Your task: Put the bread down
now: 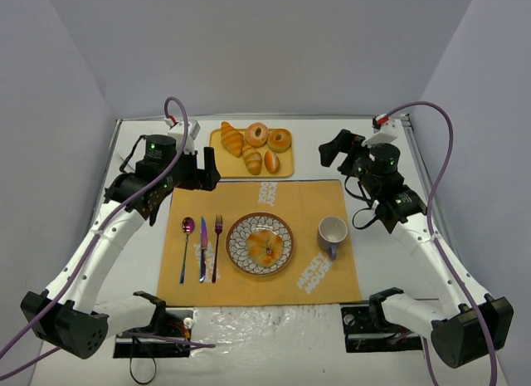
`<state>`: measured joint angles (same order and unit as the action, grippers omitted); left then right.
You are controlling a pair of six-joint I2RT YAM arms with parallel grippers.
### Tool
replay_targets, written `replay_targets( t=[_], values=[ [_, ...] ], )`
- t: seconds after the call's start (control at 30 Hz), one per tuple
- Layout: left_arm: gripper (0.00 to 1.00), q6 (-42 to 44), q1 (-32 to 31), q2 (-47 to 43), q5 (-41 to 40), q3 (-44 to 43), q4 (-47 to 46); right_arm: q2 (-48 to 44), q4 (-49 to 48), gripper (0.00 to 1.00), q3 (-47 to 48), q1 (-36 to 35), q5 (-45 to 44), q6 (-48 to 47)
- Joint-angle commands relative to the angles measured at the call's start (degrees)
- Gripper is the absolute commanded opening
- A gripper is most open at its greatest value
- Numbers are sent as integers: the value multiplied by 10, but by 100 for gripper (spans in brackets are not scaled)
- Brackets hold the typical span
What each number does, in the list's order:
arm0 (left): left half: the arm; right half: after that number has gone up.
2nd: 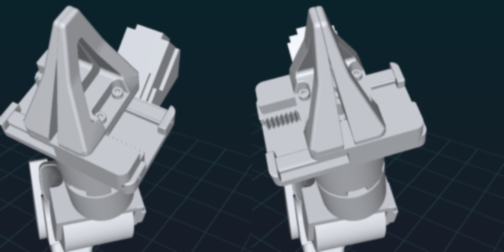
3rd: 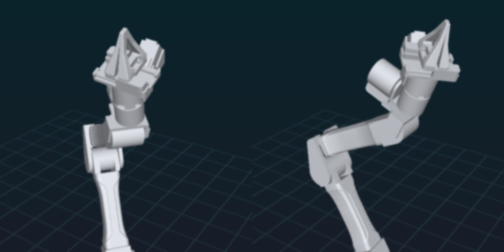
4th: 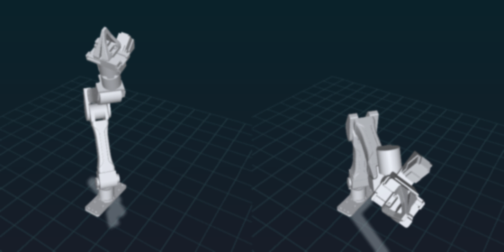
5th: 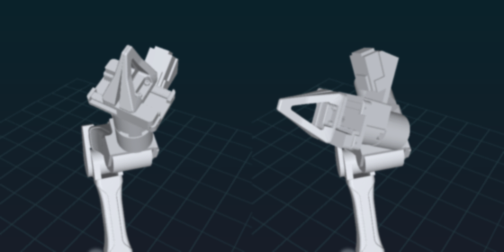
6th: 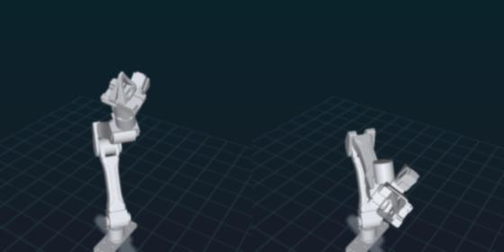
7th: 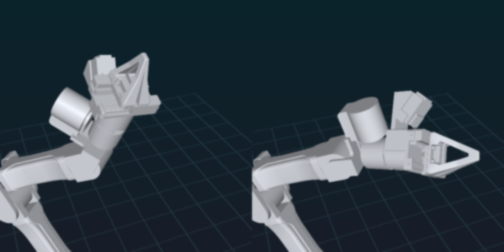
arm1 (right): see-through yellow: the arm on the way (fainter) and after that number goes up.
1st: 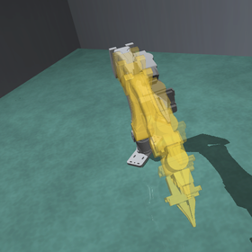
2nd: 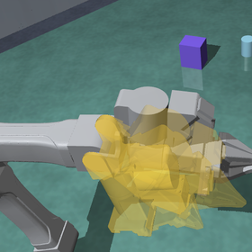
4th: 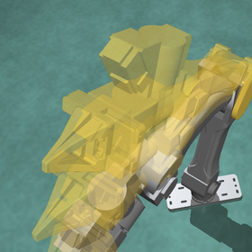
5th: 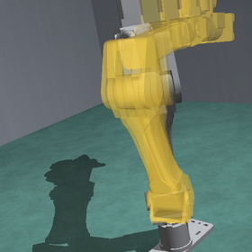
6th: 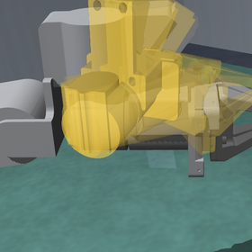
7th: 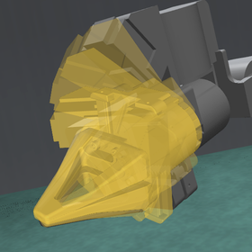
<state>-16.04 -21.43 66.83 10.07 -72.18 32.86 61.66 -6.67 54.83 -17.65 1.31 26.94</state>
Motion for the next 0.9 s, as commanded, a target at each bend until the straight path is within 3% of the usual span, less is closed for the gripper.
replay_targets(
  t=[0.0,0.87],
  values=[
    [83,11,-2,-18,2,-5,-43,-12,-50,100,5,1,-11,-3],
    [83,9,-2,-26,5,0,-48,-4,-62,100,-5,1,-6,-2]
  ],
)
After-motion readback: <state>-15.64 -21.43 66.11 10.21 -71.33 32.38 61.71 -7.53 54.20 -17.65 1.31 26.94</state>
